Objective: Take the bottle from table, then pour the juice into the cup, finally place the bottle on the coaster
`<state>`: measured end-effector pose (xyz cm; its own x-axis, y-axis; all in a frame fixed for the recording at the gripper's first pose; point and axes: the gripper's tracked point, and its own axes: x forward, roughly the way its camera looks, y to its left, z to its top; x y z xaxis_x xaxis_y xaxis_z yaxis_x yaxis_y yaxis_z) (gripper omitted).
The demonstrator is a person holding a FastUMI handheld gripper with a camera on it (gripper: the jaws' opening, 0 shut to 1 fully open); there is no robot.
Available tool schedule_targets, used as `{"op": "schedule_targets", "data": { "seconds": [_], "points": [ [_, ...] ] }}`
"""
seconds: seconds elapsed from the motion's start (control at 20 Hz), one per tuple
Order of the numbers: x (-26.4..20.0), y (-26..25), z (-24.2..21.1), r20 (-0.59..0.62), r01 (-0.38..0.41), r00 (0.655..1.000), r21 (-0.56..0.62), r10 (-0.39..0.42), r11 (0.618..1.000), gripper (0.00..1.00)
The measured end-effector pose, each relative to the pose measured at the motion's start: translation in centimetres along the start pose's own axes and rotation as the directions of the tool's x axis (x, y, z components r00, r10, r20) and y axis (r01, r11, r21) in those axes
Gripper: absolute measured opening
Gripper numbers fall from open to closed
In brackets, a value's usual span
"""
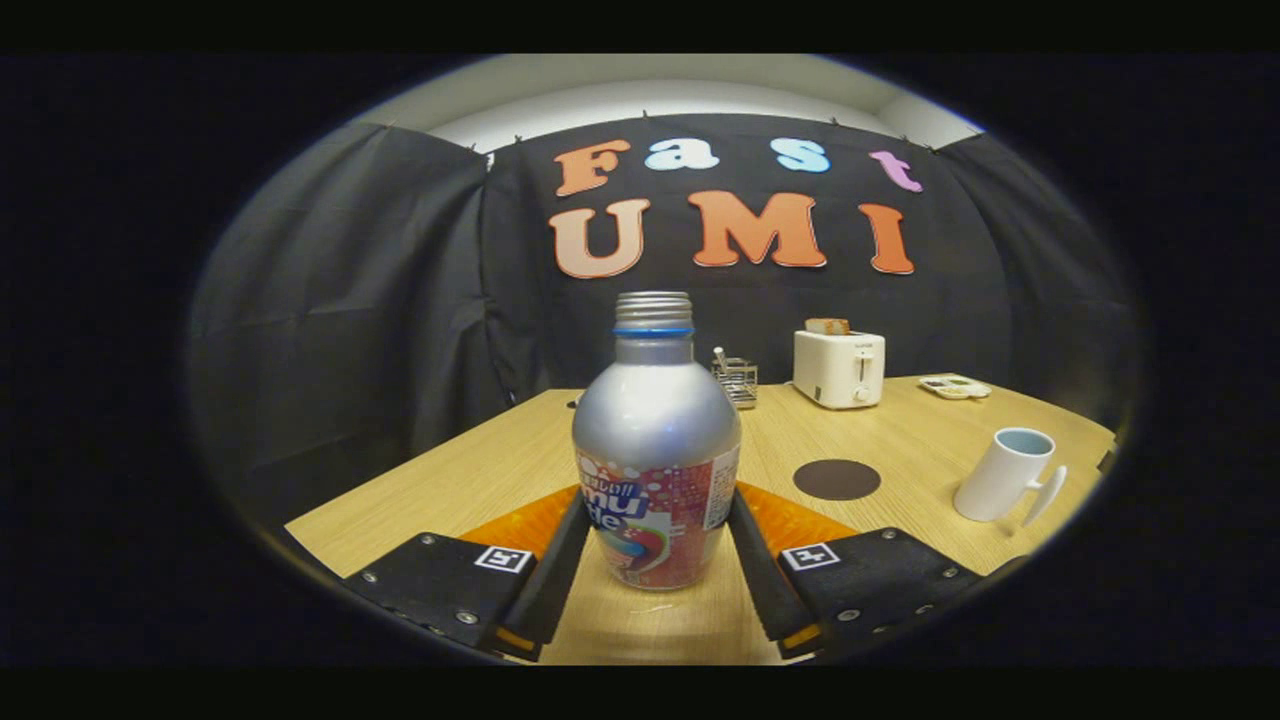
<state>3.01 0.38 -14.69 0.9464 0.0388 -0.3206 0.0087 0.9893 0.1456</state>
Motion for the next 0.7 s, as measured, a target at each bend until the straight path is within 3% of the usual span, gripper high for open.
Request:
{"op": "schedule_targets", "data": {
  "seconds": [0.45,0.7],
  "points": [
    [0.7,-3.6,2.8,0.019,-0.051,0.999,0.285,0.048,0.957,0.76],
    [1.4,-5.6,3.3,0.025,-0.063,0.998,0.484,0.058,0.873,0.76]
  ]
}}
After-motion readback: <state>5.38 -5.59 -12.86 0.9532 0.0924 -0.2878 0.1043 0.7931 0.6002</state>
